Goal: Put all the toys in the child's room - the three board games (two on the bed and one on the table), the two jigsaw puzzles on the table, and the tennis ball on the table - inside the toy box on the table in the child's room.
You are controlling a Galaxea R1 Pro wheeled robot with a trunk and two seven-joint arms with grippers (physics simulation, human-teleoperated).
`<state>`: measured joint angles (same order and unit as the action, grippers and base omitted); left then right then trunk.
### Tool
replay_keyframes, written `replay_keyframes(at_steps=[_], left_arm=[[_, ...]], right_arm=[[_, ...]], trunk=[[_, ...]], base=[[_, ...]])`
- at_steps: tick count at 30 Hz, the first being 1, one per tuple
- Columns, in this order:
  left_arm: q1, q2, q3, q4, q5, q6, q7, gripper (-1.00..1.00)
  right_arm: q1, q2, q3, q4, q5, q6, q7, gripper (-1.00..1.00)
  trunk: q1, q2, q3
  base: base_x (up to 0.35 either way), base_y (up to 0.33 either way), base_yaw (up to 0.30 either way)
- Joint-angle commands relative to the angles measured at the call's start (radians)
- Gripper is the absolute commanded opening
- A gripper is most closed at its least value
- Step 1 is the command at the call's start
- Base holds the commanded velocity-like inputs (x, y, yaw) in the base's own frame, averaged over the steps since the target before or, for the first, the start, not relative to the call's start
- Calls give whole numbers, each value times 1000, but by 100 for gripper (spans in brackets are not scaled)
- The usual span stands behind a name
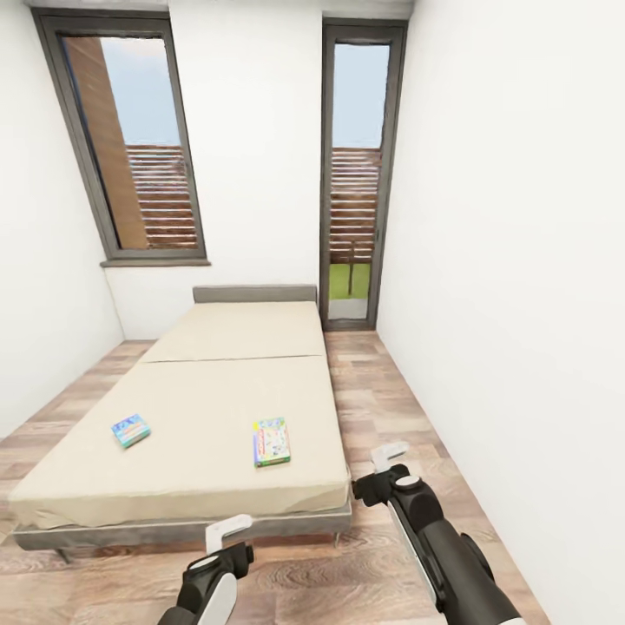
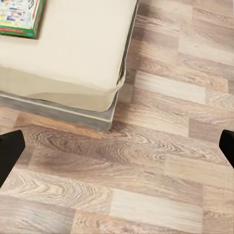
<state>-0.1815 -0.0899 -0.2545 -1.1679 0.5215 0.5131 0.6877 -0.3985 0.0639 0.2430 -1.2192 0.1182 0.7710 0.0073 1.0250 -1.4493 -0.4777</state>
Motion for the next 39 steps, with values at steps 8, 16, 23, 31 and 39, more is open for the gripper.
replay_keyframes(at_steps=[8,16,23,31,39], left_arm=[[-1,1,-2,6,9,0,7,100],[-1,1,-2,7,8,-1,7,100],[-1,1,-2,7,9,-3,6,100],[-1,1,0,7,9,-3,5,100],[-1,2,1,7,6,-4,6,100]], right_arm=[[2,-1,2,-9,7,5,0,100],[2,-1,2,-10,7,6,1,100],[1,0,2,-10,7,9,1,100],[1,0,2,-10,7,10,1,100],[1,1,2,-10,7,11,1,100]], trunk=[[0,-1,-1],[0,-1,-1],[0,-1,-1],[0,-1,-1],[0,-1,-1]], base=[[0,0,295],[0,0,297],[0,0,297],[0,0,297],[0,0,297]])
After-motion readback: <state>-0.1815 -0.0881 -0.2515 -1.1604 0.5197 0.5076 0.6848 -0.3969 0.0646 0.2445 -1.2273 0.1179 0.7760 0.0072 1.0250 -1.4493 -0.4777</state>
